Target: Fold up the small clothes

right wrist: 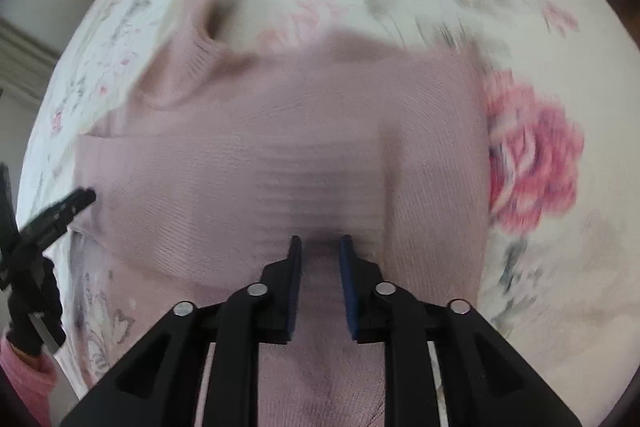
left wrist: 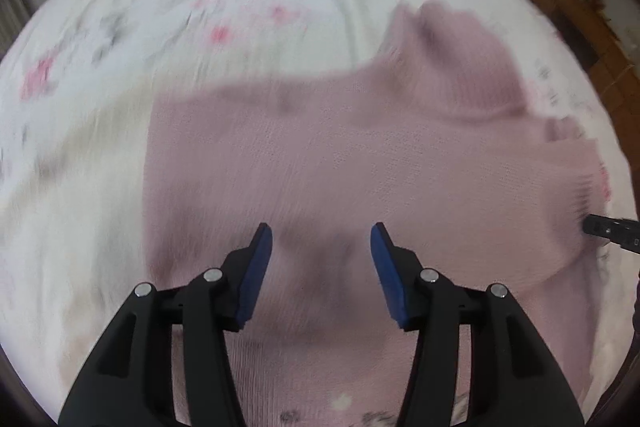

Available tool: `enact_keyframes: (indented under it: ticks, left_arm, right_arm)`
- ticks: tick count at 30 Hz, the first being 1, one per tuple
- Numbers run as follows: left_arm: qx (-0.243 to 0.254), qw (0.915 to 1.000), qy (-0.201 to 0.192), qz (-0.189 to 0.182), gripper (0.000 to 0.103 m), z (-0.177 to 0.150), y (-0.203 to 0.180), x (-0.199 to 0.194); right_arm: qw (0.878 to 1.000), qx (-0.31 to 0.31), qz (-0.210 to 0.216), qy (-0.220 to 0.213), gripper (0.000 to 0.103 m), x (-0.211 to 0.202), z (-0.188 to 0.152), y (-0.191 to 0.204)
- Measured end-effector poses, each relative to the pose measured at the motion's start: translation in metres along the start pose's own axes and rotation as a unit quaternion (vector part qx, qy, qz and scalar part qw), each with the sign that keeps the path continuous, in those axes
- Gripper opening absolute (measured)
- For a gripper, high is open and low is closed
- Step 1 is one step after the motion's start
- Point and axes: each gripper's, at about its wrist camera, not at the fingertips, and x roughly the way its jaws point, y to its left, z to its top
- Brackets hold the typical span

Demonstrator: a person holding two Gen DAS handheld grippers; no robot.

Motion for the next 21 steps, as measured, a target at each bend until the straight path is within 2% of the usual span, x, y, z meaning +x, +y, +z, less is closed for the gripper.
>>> enact_keyframes:
  ticks: [1, 3, 5, 7, 11, 13, 17, 19, 20, 21]
  left_arm:
    - [0.007, 0.9999, -0.007, -0.001, 0.055, 0.009, -0.002, -0.002]
    - [0.023, 0.9996, -0.017, 0.004, 0.059, 0.035, -0.013, -0.001]
    - [0.038, 0.9991, -0.016, 0.012, 0.06, 0.058, -0.022, 0.008]
    - [0.049, 0.9987, -0.007, 0.013, 0.06, 0.082, -0.031, 0.024]
    - [0.056, 0.9984, -0.001, 0.002, 0.06, 0.119, -0.046, 0.057]
    - [0.065, 0.9979, 0.005, -0.008, 0.06, 0.127, -0.053, 0.069]
    - [0.074, 0.997, 0.023, 0.0, 0.06, 0.14, -0.065, 0.096]
    - [0.077, 0.9965, 0.031, -0.002, 0.05, 0.14, -0.066, 0.105]
    - [0.079, 0.9963, 0.034, -0.006, 0.042, 0.139, -0.067, 0.107]
    - [0.082, 0.9961, 0.032, -0.007, 0.032, 0.137, -0.067, 0.108]
  right_arm:
    - [1.0, -0.005, 0.008, -0.008, 0.034, -0.005, 0.008, 0.004]
    - [0.999, -0.009, 0.021, -0.023, 0.041, -0.014, 0.031, 0.014]
    - [0.999, -0.016, 0.034, -0.033, 0.046, -0.014, 0.06, 0.026]
    - [0.998, -0.014, 0.044, -0.036, 0.057, -0.007, 0.084, 0.035]
    - [0.996, 0.01, 0.089, -0.022, 0.059, 0.024, 0.133, 0.046]
    - [0.992, 0.033, 0.117, -0.015, 0.064, 0.042, 0.153, 0.046]
    - [0.987, 0.058, 0.146, -0.008, 0.066, 0.07, 0.179, 0.051]
    - [0.989, 0.053, 0.135, 0.001, 0.066, 0.082, 0.186, 0.058]
    - [0.99, 0.05, 0.13, 0.003, 0.066, 0.084, 0.187, 0.059]
    - [0.991, 0.046, 0.126, 0.002, 0.06, 0.088, 0.187, 0.062]
